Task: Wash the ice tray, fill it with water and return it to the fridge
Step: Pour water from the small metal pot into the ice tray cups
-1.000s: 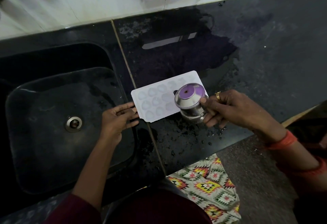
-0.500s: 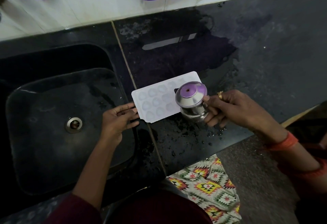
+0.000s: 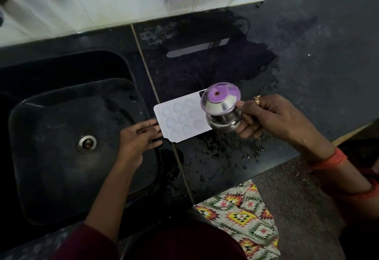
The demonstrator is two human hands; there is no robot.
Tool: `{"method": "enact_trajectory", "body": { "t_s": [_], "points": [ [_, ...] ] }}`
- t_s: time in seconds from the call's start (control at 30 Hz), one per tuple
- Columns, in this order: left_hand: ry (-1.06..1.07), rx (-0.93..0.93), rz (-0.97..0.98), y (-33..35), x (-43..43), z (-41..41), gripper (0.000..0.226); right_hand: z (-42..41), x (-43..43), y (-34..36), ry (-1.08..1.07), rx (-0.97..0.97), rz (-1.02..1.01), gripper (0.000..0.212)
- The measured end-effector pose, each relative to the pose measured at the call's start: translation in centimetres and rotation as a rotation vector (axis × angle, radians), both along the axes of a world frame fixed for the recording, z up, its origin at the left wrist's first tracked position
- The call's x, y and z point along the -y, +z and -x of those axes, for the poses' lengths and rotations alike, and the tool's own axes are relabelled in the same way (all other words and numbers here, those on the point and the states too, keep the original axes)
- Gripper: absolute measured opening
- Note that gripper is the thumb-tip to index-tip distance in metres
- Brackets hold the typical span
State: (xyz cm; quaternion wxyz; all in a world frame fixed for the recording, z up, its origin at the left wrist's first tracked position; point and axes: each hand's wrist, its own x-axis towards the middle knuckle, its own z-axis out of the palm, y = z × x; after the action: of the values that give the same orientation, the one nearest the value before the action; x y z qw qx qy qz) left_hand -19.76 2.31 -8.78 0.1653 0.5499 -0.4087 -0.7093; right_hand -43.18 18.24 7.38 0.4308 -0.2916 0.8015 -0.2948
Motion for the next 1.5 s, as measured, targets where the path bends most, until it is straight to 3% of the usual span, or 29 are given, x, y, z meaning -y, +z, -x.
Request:
{"method": "enact_trajectory", "body": {
  "t_s": [0.7,1.5],
  "points": [
    [0.013,-0.004,-0.016,0.0,0.0,0.0,0.019,0.1,1.5,-0.2,0.148,-0.197,-0.03,0.052],
    [0.016,-0.001,-0.024,-0.2,0.1,0.0,0.018,0.1,1.5,0.0,0.149,-0.183,-0.026,0.045]
  ]
}}
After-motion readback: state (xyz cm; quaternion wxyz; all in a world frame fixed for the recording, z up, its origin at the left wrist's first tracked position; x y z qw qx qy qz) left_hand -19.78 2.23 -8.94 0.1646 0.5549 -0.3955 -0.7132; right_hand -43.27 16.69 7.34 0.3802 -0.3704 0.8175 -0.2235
